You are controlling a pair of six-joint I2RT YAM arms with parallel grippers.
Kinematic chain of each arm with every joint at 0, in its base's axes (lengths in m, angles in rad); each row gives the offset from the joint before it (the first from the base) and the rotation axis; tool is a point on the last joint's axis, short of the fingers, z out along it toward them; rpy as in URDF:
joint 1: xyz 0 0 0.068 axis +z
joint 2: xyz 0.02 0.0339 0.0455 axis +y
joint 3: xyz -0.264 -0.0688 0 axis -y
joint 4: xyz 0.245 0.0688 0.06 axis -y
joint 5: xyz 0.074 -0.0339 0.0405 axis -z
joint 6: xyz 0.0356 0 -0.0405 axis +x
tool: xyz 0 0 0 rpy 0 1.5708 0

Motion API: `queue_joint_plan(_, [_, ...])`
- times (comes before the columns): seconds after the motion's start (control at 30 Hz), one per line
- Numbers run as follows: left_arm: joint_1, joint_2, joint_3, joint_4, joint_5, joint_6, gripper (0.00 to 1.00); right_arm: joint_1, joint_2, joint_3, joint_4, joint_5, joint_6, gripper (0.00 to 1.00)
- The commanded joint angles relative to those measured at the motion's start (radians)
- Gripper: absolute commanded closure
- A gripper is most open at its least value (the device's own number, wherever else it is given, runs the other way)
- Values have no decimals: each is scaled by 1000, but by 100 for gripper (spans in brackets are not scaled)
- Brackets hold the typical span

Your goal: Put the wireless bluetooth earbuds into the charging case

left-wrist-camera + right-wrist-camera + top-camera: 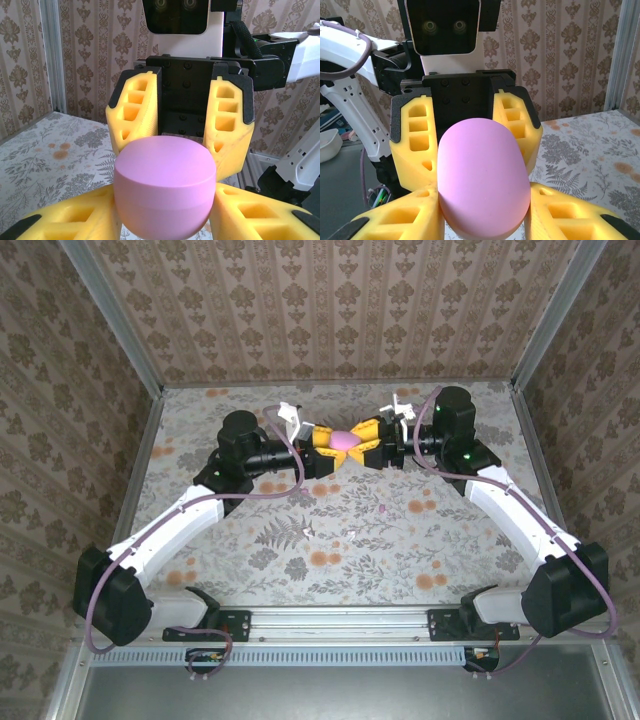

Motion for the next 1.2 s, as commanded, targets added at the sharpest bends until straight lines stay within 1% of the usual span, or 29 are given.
queue_joint_plan(0.0, [-14, 7, 40, 1, 26, 6, 53, -1, -8, 9, -39, -14, -25, 59])
queue_joint_plan(0.1, [-15, 11, 41, -4, 29, 6, 54, 0, -5, 17, -67, -15, -44, 59])
queue_joint_plan(0.27, [-15, 13, 40, -5, 33, 10, 59, 2, -3, 25, -86, -15, -55, 58])
queue_joint_plan(0.33, [-15, 13, 40, -7, 32, 11, 60, 2, -3, 29, -88, -13, -55, 56])
queue_joint_plan(0.4, [-16, 11, 38, -5, 26, 14, 60, 1, -9, 29, -88, 1, -53, 55])
queue_joint_plan(0.47, [-17, 11, 36, -1, 17, 13, 60, 2, -16, 30, -82, 25, -47, 50])
queue_joint_plan(0.6, [-17, 8, 22, 30, 3, 2, 61, 0, -29, 29, -78, 62, -32, 50])
queue_joint_plan(0.77, [-16, 10, 21, 37, 6, -1, 61, 1, -20, 35, -99, 30, -40, 58])
queue_joint_plan(0.87, [-17, 9, 20, 34, 7, 0, 57, 1, -13, 45, -118, 12, -51, 62])
queue_joint_plan(1.1, [-17, 10, 26, 20, 13, 9, 53, 1, 0, 67, -146, -7, -76, 63])
queue_joint_plan(1.17, [-18, 11, 29, 18, 19, 10, 54, 1, 0, 68, -144, -8, -76, 63])
